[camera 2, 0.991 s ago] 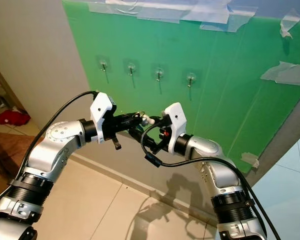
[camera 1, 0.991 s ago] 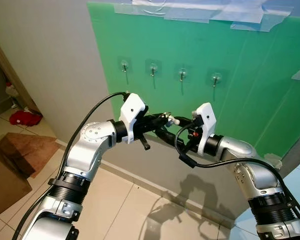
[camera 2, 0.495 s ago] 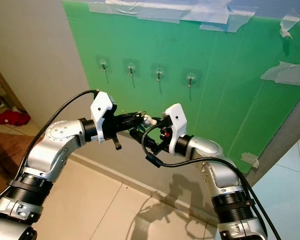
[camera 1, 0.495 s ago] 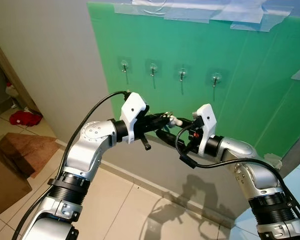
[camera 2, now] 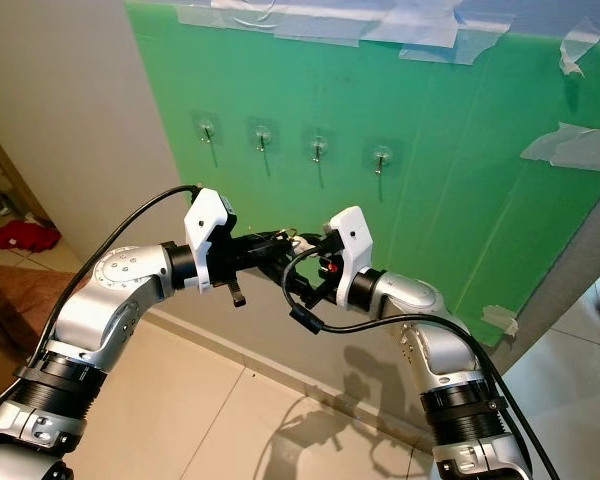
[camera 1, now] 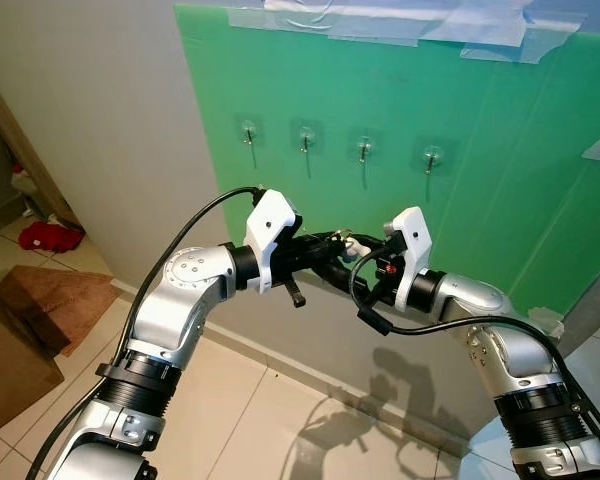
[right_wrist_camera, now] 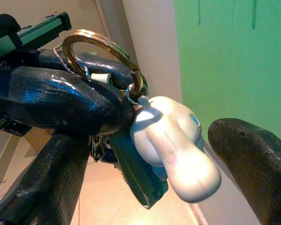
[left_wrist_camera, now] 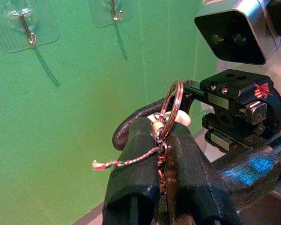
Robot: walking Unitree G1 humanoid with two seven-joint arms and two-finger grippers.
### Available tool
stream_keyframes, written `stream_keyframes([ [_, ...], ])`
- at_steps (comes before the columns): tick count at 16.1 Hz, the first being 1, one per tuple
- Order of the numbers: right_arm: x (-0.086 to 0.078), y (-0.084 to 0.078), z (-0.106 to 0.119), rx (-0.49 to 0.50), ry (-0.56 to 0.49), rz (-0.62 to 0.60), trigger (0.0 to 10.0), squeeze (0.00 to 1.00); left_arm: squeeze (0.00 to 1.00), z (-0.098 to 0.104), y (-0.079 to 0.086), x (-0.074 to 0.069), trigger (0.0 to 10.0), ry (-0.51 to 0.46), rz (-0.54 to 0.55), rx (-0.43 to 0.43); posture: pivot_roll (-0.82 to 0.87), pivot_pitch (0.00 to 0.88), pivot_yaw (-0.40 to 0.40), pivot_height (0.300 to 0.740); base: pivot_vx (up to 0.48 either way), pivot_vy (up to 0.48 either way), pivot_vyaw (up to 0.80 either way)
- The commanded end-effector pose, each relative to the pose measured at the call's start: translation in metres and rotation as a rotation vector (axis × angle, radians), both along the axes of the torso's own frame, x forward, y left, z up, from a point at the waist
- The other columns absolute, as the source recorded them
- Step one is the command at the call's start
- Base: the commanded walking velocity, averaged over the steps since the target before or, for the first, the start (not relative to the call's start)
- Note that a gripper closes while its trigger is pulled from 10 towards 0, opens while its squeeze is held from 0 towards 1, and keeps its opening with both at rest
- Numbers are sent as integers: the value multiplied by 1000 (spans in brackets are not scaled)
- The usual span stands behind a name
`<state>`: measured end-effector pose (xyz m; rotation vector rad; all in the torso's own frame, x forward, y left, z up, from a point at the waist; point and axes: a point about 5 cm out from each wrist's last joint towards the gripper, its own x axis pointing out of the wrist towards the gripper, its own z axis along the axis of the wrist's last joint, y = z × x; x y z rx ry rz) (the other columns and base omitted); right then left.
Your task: Hang keys on a hook
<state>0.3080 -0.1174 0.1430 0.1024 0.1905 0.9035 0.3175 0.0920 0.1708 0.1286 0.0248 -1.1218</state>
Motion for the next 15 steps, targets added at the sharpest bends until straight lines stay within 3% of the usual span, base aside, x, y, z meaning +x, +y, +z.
stream_keyframes([
  [1, 5, 1, 10, 4, -39, -11, 10000, 0, 0, 2, 0, -2, 0, -6, -14, 15, -76, 0, 78, 740, 0, 0, 0],
  [2, 6, 1, 10, 6, -41, -13, 10000, 0, 0, 2, 0, -1, 0, -6, -12, 15, -76, 0, 77, 740, 0, 0, 0],
  [3, 6, 1, 11, 7, -43, -17, 8196, 0, 0, 2, 0, -1, 0, -8, -11, 15, -76, 0, 77, 740, 0, 0, 0],
  [4, 7, 0, 12, 13, -49, -25, 0, 0, 0, 3, 0, -1, 0, -11, -10, 14, -75, 0, 77, 740, 0, 0, 0],
  [15, 9, 1, 17, 25, -72, -46, 0, 0, 0, -1, -1, -4, 0, 2, -29, 27, -76, 0, 77, 740, 0, 0, 0],
])
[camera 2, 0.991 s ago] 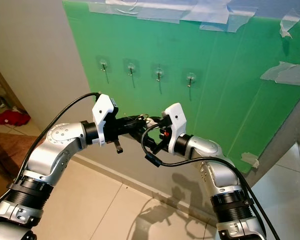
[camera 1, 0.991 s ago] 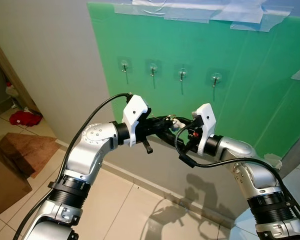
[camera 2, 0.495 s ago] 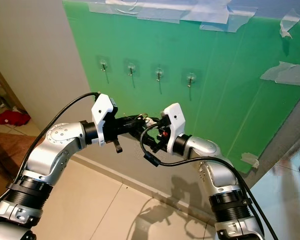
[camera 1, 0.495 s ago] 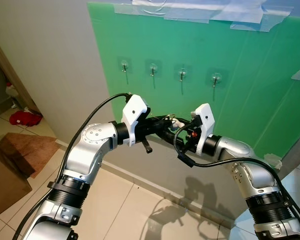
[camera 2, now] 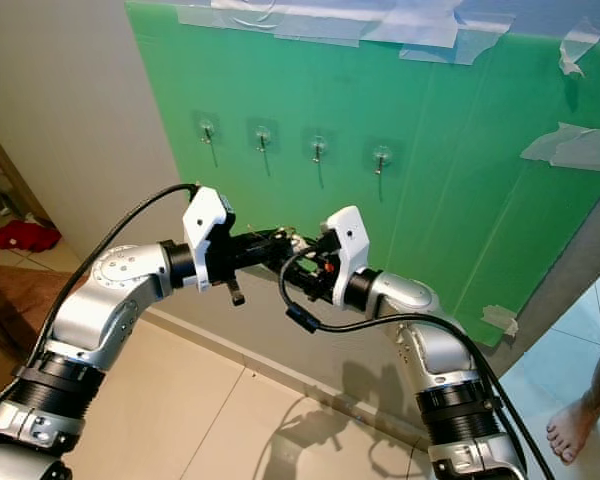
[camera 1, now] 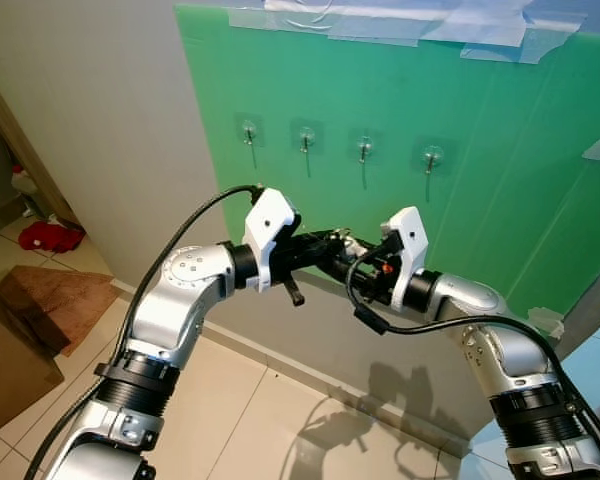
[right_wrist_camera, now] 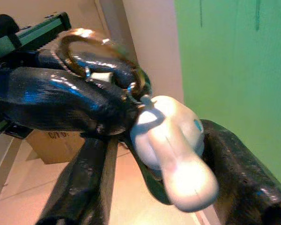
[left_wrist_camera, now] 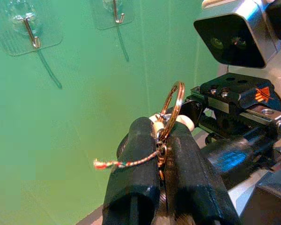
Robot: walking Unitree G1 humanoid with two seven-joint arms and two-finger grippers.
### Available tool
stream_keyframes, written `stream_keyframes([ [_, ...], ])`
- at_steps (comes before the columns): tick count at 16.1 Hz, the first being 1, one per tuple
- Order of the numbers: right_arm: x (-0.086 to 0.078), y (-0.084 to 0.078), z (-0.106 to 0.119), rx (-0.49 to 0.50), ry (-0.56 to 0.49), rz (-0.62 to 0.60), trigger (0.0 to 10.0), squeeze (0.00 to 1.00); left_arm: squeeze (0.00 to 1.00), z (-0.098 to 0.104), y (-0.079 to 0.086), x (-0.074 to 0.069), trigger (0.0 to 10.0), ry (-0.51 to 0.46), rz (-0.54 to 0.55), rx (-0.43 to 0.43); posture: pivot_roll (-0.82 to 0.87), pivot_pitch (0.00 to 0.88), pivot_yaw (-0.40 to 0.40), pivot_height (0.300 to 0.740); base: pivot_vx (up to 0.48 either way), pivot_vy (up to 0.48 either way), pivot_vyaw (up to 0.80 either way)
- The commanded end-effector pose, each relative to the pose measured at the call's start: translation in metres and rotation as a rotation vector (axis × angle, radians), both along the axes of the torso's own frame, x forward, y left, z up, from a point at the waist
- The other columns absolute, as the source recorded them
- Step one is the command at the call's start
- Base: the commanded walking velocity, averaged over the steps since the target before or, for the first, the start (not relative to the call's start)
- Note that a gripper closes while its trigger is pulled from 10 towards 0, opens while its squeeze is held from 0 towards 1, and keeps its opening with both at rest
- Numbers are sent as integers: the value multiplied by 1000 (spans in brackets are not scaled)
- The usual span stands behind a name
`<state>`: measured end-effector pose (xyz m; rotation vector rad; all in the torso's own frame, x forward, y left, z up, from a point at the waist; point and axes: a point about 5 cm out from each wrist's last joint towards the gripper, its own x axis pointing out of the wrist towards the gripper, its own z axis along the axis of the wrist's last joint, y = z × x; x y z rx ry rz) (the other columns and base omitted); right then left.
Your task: Hang keys on a hook
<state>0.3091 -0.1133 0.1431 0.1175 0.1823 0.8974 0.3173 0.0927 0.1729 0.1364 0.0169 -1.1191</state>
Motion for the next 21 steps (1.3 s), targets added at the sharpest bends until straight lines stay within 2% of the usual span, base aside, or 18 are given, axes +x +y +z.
stream_keyframes([
  [1, 10, -4, 16, 1, -72, -50, 6392, 0, 0, -3, -2, -4, 0, 13, -32, 25, -77, 0, 77, 740, 0, 0, 0],
  [2, 10, -4, 15, 0, -72, -52, 10000, 0, 0, -4, -3, -5, 0, 14, -34, 27, -76, 0, 77, 740, 0, 0, 0],
  [19, 12, -7, 20, 6, -94, -78, 10000, 0, 0, -18, -3, -9, 0, 63, -49, 52, -77, 0, 77, 740, 0, 0, 0],
  [20, 13, -7, 20, 6, -97, -82, 5961, 0, 0, -17, -3, -9, 0, 62, -52, 51, -77, 0, 76, 740, 0, 0, 0],
  [21, 13, -7, 20, 7, -98, -83, 0, 0, 0, -17, -3, -9, 0, 61, -52, 52, -77, 0, 76, 740, 0, 0, 0],
])
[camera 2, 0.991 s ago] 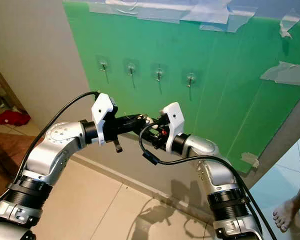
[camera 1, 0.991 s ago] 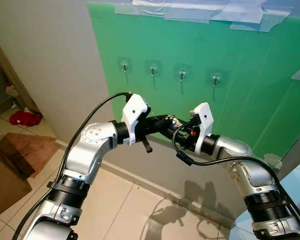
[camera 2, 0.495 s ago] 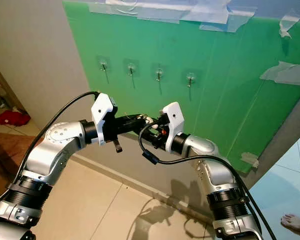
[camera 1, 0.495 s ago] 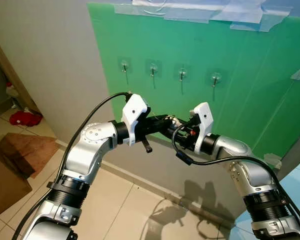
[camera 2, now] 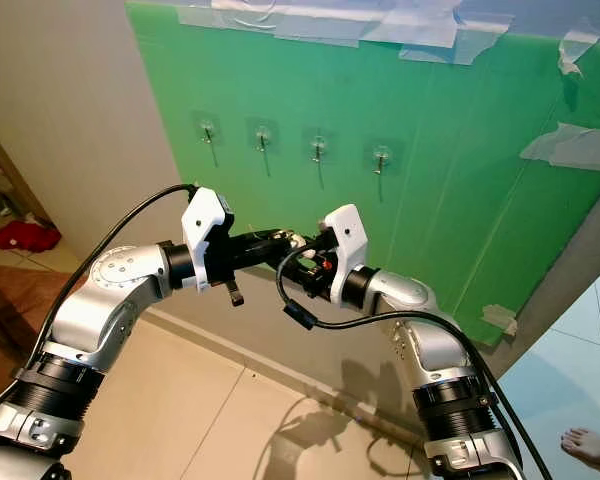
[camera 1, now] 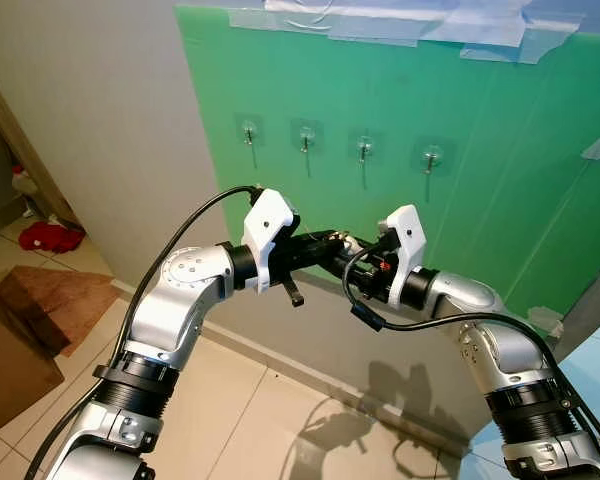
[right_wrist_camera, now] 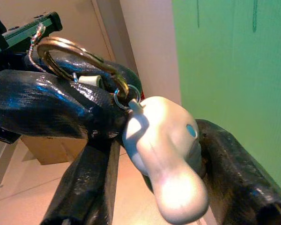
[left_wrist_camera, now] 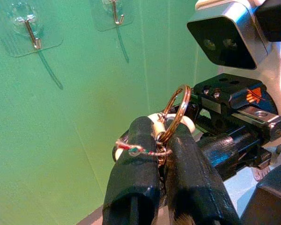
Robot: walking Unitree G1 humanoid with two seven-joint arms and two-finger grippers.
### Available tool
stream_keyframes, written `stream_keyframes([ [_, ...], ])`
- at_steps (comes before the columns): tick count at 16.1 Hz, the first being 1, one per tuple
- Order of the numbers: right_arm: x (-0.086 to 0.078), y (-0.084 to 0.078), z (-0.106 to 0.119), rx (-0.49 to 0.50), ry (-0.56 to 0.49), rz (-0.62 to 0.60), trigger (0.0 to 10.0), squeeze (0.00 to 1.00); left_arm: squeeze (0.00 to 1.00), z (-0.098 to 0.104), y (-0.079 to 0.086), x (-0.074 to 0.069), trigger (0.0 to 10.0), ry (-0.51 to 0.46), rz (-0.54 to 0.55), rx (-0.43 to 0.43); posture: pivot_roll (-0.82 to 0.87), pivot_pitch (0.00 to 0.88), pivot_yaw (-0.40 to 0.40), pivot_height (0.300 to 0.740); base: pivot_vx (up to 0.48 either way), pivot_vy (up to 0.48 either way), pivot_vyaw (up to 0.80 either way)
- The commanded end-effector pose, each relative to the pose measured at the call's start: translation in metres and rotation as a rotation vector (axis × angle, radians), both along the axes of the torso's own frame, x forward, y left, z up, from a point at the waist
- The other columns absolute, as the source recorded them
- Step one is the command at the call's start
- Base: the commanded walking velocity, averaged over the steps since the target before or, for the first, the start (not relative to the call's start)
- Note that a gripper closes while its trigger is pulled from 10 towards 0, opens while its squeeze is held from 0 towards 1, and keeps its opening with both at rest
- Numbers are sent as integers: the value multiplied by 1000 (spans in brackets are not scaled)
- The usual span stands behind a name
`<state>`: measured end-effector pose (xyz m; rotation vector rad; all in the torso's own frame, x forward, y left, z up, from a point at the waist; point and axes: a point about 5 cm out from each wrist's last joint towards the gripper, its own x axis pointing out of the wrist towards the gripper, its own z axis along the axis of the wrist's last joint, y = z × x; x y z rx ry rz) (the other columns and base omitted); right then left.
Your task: Hang keys on a hook
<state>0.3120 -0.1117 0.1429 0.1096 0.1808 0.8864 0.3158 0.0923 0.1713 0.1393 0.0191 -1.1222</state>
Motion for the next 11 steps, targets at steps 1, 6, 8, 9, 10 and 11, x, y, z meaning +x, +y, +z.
stream_keyframes([
  [1, 10, -9, 21, 16, -95, -77, 0, 0, 0, -16, -3, -7, 0, 60, -48, 50, -78, 0, 75, 740, 0, 0, 0],
  [6, 12, -10, 22, 29, -101, -92, 0, 0, 0, -16, -3, -8, 0, 57, -51, 59, -78, 0, 76, 740, 0, 0, 0],
  [8, 11, -10, 22, 30, -101, -92, 0, 0, 0, -17, -3, -8, 0, 56, -52, 62, -77, 0, 75, 740, 0, 0, 0],
  [9, 11, -10, 22, 32, -102, -93, 0, 0, 0, -17, -3, -8, 0, 56, -53, 63, -77, 0, 75, 740, 0, 0, 0],
  [10, 12, -11, 22, 35, -103, -94, 0, 0, 0, -17, -3, -8, 0, 56, -53, 66, -77, 0, 76, 740, 0, 0, 0],
  [11, 11, -11, 22, 36, -104, -94, 0, 0, 0, -18, -3, -8, 0, 54, -50, 68, -77, 0, 76, 740, 0, 0, 0],
])
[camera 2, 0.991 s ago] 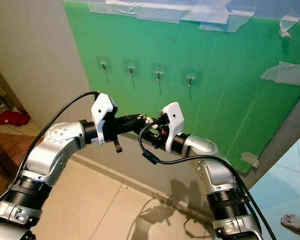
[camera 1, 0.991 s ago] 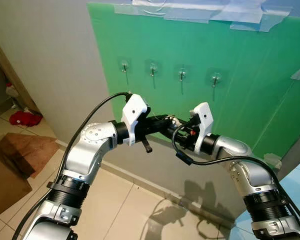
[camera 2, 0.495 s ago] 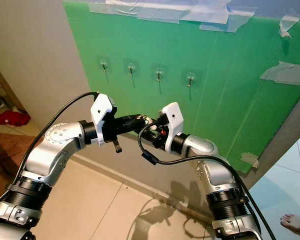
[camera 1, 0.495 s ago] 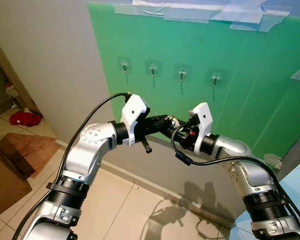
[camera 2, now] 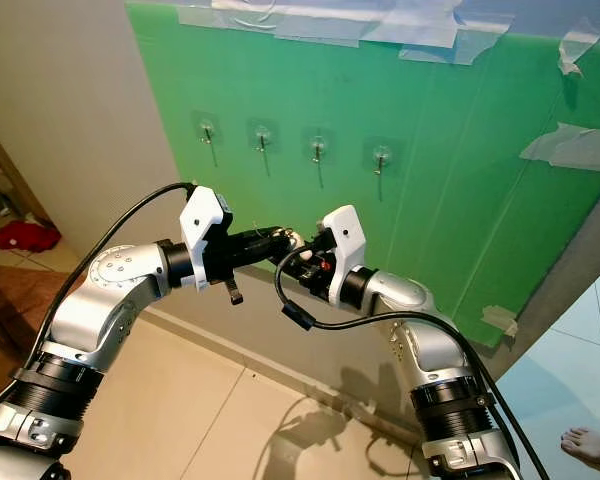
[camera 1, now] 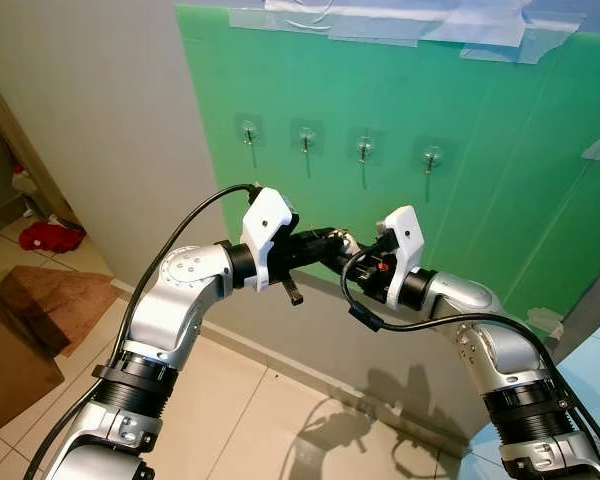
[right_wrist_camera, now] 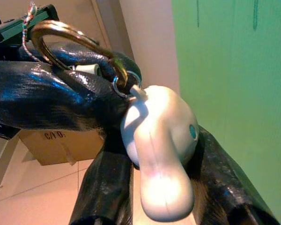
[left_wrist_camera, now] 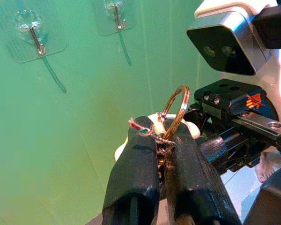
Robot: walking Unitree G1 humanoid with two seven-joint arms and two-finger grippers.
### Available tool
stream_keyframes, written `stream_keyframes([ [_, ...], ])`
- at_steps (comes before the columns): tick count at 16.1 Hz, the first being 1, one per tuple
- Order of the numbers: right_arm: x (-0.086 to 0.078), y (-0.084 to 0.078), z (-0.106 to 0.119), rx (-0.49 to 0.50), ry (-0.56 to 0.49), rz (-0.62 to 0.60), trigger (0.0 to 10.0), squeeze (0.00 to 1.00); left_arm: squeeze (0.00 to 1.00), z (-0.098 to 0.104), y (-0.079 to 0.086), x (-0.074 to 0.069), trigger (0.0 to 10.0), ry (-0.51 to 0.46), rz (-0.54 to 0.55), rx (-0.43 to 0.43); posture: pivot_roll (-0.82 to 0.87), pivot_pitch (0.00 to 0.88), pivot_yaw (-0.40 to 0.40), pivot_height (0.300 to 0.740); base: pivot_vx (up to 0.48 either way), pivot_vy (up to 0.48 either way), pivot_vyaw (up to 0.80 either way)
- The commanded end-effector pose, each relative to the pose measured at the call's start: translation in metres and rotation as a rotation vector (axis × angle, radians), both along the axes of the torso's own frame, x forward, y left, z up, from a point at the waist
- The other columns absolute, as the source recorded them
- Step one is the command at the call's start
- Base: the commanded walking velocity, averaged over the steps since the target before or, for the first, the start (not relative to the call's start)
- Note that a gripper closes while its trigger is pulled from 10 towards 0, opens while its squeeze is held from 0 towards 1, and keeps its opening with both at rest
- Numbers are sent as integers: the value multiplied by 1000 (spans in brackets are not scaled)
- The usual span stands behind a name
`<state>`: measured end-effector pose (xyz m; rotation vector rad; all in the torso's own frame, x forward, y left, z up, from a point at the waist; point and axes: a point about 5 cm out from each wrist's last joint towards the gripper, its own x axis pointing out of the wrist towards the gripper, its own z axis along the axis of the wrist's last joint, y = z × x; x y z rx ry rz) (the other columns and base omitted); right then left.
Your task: Hang keys on a hook
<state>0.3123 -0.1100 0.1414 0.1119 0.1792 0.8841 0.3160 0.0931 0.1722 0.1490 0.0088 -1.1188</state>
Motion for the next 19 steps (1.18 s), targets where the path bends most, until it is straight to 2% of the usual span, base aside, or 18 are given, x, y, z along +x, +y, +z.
stream_keyframes([
  [1, 11, -12, 23, 33, -104, -92, 0, 0, 0, -19, -4, -8, 0, 67, -52, 67, -77, 0, 76, 740, 0, 0, 0],
  [14, 13, -13, 20, 7, -99, -102, 0, 0, 0, -21, -5, -9, 0, 57, -52, 80, -78, 0, 73, 740, 0, 0, 0],
  [15, 14, -13, 18, -15, -94, -116, 549, 0, 0, -21, -5, -9, 0, 56, -51, 79, -77, 0, 72, 740, 0, 0, 0],
  [16, 15, -14, 17, -24, -91, -132, 10000, 1000, 0, -21, -5, -9, 0, 56, -50, 79, -77, 0, 72, 740, 0, 0, 0],
  [19, 15, -14, 17, -20, -92, -127, 10000, 1000, 0, -21, -5, -9, 0, 56, -50, 80, -77, 0, 71, 740, 0, 0, 0],
])
